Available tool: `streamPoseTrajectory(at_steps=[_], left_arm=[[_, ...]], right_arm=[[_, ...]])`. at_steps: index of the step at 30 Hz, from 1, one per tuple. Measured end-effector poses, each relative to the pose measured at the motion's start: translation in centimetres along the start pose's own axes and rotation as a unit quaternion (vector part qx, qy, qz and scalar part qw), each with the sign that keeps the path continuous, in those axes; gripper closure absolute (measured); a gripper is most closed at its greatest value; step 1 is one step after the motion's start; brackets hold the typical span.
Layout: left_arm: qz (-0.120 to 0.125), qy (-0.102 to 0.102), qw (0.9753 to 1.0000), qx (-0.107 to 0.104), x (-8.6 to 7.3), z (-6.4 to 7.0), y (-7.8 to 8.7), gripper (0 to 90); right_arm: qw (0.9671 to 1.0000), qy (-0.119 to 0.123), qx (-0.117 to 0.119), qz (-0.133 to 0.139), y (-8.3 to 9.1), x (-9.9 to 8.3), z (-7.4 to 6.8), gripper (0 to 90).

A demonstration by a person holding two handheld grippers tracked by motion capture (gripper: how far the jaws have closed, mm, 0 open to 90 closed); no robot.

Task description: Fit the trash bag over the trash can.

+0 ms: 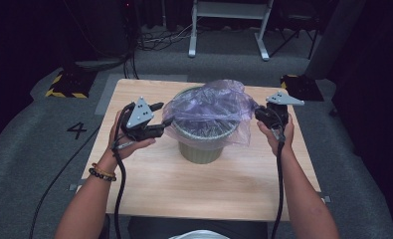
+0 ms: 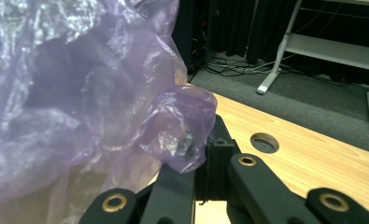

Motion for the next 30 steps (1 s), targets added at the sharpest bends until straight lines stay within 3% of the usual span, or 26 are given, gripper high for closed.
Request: streamPoseTrajectory(at_steps=[3,5,7,9,12,14,18,22,30], left_arm=[[-0.029,-0.033,0.999,0.008,-0.3,-0.6,-1.1,67.1],[-0.031,-0.035,0.9988,0.012,-0.4,-0.9,-1.5,83.6],[-0.038,-0.047,0.9978,0.026,-0.5,-1.4,-1.9,89.6],[-0.043,-0.045,0.9971,0.044,-0.6,-2.1,-2.3,90.0],[-0.039,-0.009,0.9978,0.052,-1.1,-3.4,-2.8,90.0],[-0.043,0.018,0.9979,0.046,-1.7,-3.7,-3.3,90.0],[-0.067,0.043,0.9962,0.036,-3.4,-3.8,-4.3,90.0],[-0.079,0.056,0.9951,0.023,-4.7,-3.4,-4.6,90.0],[-0.095,0.062,0.9935,0.002,-6.5,-2.1,-5.0,90.0]], right_arm=[[1.0,0.003,0.003,-0.002,-0.1,0.1,-0.1,90.0],[1.0,0.006,0.003,-0.005,-0.2,0.1,-0.1,90.0],[0.9999,0.007,0.005,-0.007,-0.3,0.2,0.0,90.0],[0.9999,0.006,0.005,-0.013,-0.4,0.2,0.1,90.0],[0.9997,0.01,0.005,-0.023,-0.7,0.1,0.2,90.0],[0.9995,0.01,0.004,-0.03,-0.9,-0.2,0.3,90.0],[0.9989,-0.002,0.005,-0.047,-1.2,-1.2,0.7,90.0],[0.998,-0.013,0.016,-0.059,-1.3,-2.4,0.8,90.0],[0.9963,-0.027,0.043,-0.069,-0.9,-4.7,0.3,90.0]])
Point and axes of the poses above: each handheld gripper's, and its own axes: y roughly backward along the jaws, x roughly out of its top, z roughly to its right, the point moved 8 cm from there along -y, roughly forward along the jaws, and after that the axes turned 6 degrees about z, right-handed, at the moved point
